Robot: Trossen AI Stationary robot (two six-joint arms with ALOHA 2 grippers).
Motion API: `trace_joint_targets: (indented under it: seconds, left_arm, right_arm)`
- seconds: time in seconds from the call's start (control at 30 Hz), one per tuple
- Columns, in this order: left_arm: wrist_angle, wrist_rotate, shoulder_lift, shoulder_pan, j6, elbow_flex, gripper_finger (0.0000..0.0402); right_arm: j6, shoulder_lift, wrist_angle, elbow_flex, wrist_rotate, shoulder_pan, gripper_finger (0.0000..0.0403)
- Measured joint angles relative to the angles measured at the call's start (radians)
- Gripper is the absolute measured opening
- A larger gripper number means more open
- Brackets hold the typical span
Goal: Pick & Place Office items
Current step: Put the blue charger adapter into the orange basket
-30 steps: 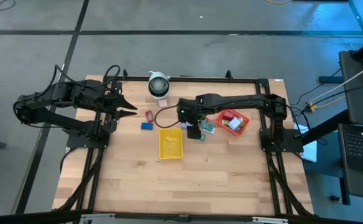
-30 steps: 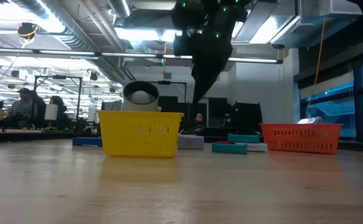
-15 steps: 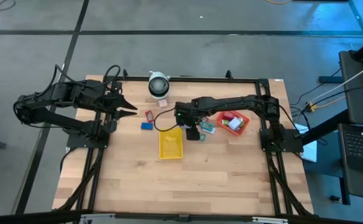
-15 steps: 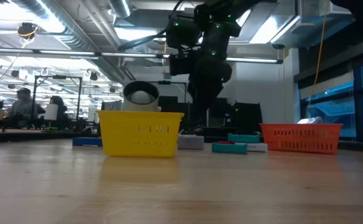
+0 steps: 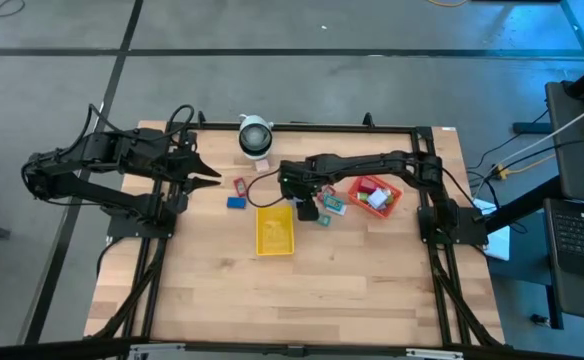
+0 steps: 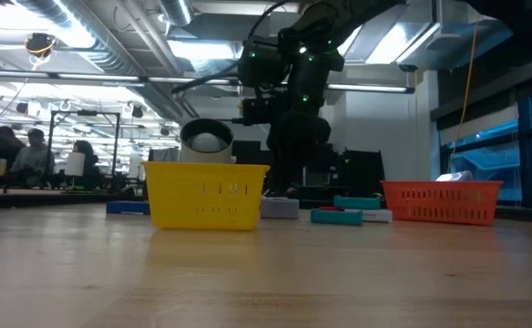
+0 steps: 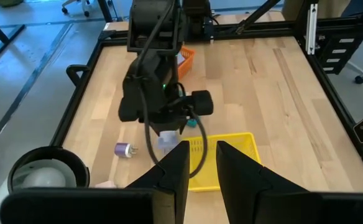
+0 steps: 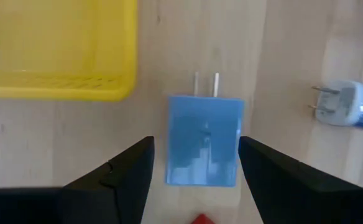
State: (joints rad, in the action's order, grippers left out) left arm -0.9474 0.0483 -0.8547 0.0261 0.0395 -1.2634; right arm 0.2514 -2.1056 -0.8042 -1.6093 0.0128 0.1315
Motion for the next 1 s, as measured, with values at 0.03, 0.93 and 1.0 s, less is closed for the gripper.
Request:
trace_joint_targets:
  seconds: [0.03, 0.93, 1.0]
  left_arm:
    - [0.0, 0.0, 0.0, 0.0, 0.0, 0.0, 0.0074]
    - [0.0, -0.014, -0.001, 0.0, 0.0, 0.0, 0.0074]
    - [0.0, -0.014, -0.001, 0.0, 0.0, 0.0, 0.0074]
  right_arm:
    - [0.0, 0.0, 0.003, 0.0, 0.001, 0.005, 0.0241]
    - [-0.012, -0.051, 0.034, 0.0, 0.085, 0.035, 0.0241]
    - [-0.013, -0.06, 0.036, 0.0, 0.086, 0.035, 0.0241]
